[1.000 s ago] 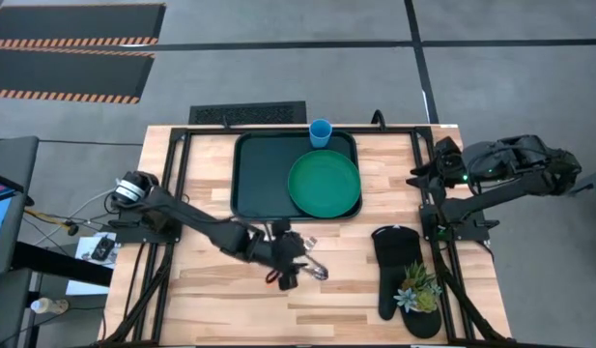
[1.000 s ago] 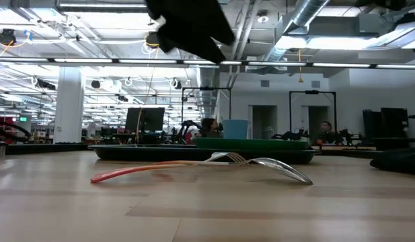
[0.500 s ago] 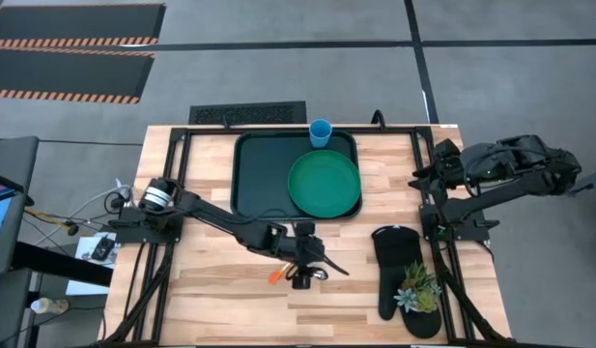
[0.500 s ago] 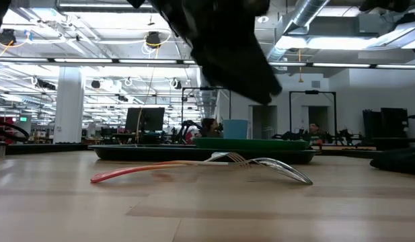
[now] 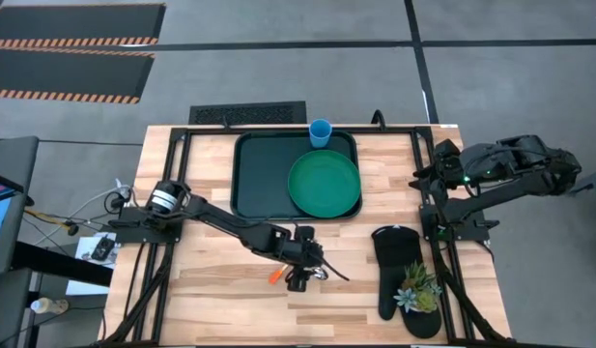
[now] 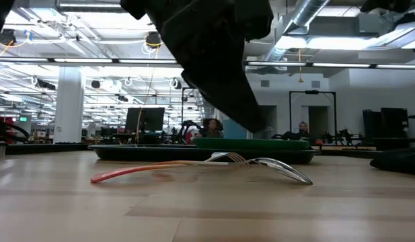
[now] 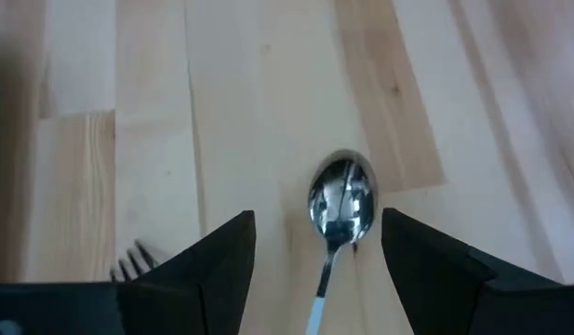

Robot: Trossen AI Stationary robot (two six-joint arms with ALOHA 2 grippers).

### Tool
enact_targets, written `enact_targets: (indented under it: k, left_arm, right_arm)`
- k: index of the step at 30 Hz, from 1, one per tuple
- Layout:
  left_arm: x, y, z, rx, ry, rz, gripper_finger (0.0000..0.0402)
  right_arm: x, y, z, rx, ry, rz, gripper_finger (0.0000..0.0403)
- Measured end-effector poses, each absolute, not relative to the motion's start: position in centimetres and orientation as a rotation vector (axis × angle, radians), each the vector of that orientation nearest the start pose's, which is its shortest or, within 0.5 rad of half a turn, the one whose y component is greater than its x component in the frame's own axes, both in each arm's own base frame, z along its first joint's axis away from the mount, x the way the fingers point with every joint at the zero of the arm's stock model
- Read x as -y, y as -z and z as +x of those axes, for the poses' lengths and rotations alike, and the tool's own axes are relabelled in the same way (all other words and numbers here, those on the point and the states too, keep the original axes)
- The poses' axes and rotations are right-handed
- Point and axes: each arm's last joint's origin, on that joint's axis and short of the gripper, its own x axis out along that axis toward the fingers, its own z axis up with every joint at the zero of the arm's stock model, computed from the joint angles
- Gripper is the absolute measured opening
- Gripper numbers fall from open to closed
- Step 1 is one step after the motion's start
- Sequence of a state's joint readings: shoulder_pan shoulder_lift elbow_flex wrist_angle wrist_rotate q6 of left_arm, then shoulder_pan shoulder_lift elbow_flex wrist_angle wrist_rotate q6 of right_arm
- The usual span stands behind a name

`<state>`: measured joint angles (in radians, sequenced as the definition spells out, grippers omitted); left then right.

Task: Pick and place plate/cup/fork/spoon on tray
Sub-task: Put the orange spoon to the left of the green plate on the black tray

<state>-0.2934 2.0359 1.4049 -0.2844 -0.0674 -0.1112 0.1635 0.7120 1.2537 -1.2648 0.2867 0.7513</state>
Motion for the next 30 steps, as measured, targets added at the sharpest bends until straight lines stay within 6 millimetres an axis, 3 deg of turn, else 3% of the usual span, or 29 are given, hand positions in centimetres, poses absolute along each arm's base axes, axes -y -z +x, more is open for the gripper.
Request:
enact_targets:
  k: [8, 14, 30]
  left_arm:
    - [12.4, -14.7, 41.3, -0.977, 0.173, 0.102, 0.0218]
    - [12.2, -14.5, 41.1, -0.994, 0.167, 0.150, 0.0212]
    - [12.2, -12.6, 41.3, -1.058, 0.195, 0.111, 0.0104]
  right_arm:
    - [-0.3, -39.1, 7.1, -0.620, 0.373, 0.557, 0.0223]
    - [-0.3, -39.1, 7.1, -0.619, 0.374, 0.558, 0.0223]
    - [-0.3, -39.1, 7.2, -0.611, 0.373, 0.560, 0.0223]
